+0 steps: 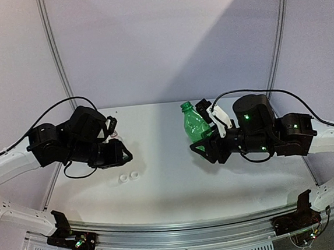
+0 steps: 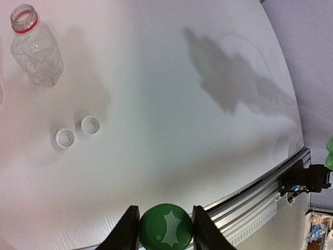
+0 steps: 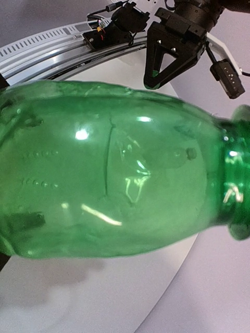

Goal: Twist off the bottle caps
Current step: Place the bottle cap at the center of the board.

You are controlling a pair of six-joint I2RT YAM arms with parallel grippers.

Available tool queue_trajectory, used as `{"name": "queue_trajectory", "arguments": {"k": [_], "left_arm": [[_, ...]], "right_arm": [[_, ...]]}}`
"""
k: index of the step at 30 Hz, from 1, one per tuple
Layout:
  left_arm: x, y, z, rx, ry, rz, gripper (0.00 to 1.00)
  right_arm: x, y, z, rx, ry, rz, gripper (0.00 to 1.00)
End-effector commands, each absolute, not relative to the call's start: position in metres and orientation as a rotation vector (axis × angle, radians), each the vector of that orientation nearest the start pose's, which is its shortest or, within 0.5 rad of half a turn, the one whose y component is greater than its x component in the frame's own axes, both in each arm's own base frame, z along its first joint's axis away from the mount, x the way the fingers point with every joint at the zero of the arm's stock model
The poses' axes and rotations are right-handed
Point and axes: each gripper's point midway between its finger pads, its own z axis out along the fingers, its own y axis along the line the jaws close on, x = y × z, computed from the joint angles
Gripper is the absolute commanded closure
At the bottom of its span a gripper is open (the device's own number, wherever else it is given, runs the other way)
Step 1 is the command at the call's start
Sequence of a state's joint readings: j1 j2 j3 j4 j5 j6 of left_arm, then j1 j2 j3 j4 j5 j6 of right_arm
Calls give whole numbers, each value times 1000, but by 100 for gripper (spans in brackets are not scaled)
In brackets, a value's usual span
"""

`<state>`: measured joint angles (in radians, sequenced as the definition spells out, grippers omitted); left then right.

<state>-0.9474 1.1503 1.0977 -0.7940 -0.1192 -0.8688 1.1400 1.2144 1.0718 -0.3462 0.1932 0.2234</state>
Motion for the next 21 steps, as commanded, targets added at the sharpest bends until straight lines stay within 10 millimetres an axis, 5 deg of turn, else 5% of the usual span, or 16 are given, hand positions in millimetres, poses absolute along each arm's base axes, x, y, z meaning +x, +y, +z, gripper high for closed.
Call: {"name": "queue_trajectory", "arguments": {"k": [1,21], "left_arm": [[199,-235,197,22,2594,-630,66],[211,-214,103,-74,2778,-503,65]], "right_arm": [[195,341,277,-802,1926,641,100],[193,340,272,-814,1946,640,100]]}}
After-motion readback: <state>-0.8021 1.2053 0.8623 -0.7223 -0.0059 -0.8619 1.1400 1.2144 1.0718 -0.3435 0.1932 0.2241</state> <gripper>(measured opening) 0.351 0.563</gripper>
